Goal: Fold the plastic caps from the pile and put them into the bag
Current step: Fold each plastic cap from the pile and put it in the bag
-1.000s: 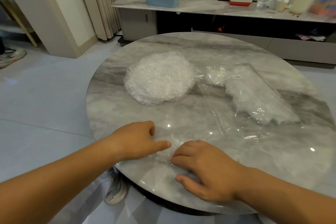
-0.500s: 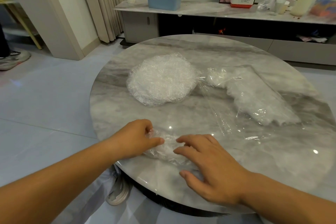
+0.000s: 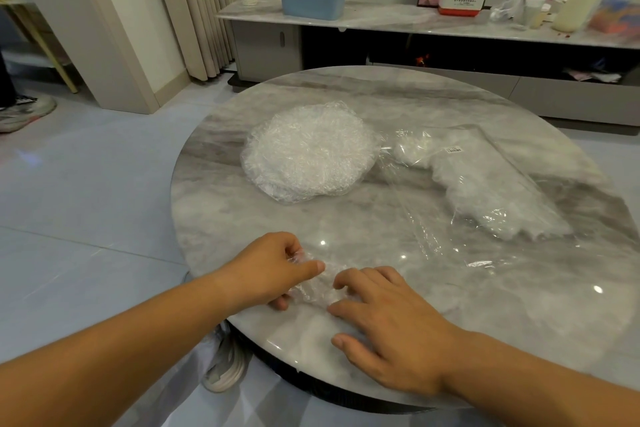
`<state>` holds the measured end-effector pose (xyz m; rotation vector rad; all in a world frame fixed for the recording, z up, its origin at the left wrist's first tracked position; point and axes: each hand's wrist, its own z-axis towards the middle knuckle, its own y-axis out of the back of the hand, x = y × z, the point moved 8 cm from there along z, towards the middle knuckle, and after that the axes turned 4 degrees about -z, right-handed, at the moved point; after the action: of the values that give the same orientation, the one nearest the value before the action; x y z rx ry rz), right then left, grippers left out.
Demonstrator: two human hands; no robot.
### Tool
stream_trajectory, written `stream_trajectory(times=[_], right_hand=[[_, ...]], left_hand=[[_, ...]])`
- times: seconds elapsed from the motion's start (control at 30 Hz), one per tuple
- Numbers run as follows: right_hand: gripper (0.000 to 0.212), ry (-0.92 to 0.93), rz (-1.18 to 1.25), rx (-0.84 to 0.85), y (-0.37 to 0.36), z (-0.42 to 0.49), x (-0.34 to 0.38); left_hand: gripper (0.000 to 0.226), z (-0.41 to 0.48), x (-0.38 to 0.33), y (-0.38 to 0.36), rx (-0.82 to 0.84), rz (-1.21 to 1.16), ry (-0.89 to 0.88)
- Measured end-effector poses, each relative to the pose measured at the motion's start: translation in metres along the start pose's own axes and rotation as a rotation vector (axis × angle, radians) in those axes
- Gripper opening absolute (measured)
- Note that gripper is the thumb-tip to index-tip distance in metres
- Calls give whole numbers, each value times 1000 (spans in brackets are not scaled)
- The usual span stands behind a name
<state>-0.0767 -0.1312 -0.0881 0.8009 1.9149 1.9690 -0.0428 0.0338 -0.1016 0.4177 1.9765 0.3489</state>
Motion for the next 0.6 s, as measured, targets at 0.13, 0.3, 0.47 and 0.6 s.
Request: stream_trajectory(times=[0.13, 0.3, 0.47, 0.6], right_hand=[[44, -7, 33, -3, 3, -2, -2], [42, 11, -9, -20, 2, -4, -3], [39, 40, 15, -92, 11, -17, -7], [25, 49, 6, -293, 31, -32, -11]], left_hand=[[36, -1, 1, -3, 34, -124, 49], [26, -11, -15, -23, 185, -509, 83], [30, -15, -16, -36, 240, -623, 140], [25, -16, -12, -40, 231, -618, 177]])
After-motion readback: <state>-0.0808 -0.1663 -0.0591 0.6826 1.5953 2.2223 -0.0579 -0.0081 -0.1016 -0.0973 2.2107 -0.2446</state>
